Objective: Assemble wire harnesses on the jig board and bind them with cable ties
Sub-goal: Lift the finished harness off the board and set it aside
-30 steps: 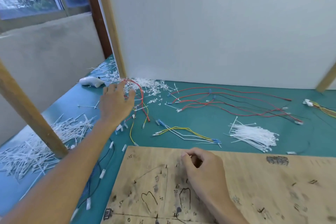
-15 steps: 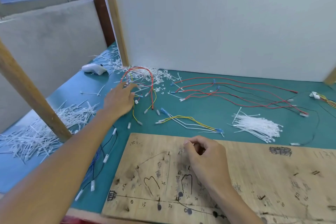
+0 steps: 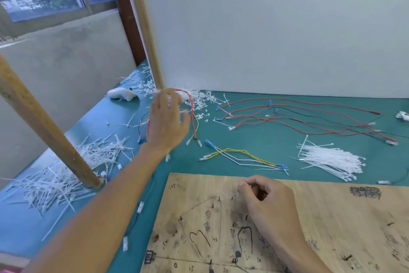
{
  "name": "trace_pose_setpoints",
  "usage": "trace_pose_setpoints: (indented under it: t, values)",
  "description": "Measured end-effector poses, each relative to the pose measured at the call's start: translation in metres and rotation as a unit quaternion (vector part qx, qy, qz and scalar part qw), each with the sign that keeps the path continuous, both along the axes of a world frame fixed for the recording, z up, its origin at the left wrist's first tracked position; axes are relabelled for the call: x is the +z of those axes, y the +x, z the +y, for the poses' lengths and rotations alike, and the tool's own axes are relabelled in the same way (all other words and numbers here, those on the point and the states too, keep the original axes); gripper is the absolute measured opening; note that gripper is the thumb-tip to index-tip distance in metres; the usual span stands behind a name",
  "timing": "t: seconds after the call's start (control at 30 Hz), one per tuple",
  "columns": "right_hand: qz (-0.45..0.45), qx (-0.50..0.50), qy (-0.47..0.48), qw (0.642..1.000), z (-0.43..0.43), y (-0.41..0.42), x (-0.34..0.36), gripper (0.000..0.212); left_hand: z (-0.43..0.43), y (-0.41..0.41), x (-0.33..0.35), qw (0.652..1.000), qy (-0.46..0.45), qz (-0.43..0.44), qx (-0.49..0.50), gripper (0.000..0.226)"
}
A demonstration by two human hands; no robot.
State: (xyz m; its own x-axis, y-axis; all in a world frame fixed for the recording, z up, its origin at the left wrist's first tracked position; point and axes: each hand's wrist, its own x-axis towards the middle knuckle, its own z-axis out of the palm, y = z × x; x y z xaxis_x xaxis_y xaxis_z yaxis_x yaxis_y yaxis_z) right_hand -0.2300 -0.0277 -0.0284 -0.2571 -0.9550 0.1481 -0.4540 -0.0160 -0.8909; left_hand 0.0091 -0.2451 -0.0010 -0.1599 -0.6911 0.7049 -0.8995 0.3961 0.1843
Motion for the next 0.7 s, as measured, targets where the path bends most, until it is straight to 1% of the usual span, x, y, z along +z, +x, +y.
trace_pose_setpoints:
  t: [0.03,0.07,0.1,0.13,0.17,0.2,0.27,0.3,0.43,0.57,0.7]
  values:
    - [0.001,0.0,0.0,1.0,0.0,0.0,-0.001,0.007,0.003,-0.005,-0.001,0.998,0.02,-0.044,-0.038,0.03]
    - [0.005,0.0,0.0,1.0,-0.001,0.001,-0.001,0.008,0.005,-0.008,-0.003,0.992,0.07,-0.084,-0.06,0.032]
    - [0.007,-0.001,0.002,1.0,-0.001,0.001,-0.001,0.008,0.005,-0.01,-0.005,0.981,0.139,-0.118,-0.06,0.037]
    - [0.008,-0.002,0.003,1.0,-0.001,0.001,-0.002,0.008,0.004,-0.01,-0.01,0.97,0.196,-0.139,-0.045,0.04]
    - [0.006,-0.003,0.004,1.0,-0.001,0.002,-0.002,0.008,0.003,-0.009,-0.014,0.962,0.229,-0.144,-0.03,0.038]
    - [0.004,-0.003,0.004,1.0,0.0,0.002,-0.001,0.008,0.003,-0.008,-0.016,0.961,0.242,-0.133,-0.023,0.034]
    - [0.005,-0.001,0.004,1.0,0.0,0.003,-0.001,0.008,-0.001,-0.005,-0.018,0.964,0.243,-0.108,-0.017,0.024]
    - [0.005,0.0,0.005,1.0,0.0,0.004,-0.001,0.008,-0.003,-0.003,-0.018,0.964,0.246,-0.101,-0.013,0.023]
    - [-0.006,0.0,0.013,1.0,-0.001,0.002,0.001,0.008,-0.009,-0.001,-0.022,0.963,0.259,-0.07,0.002,0.035]
    - [-0.008,0.002,0.012,1.0,0.0,0.003,0.003,0.011,-0.012,-0.003,-0.021,0.96,0.259,-0.107,-0.016,0.036]
    - [-0.008,0.0,0.02,1.0,0.0,0.002,0.005,0.012,-0.002,-0.01,-0.006,0.962,0.246,-0.106,-0.056,0.034]
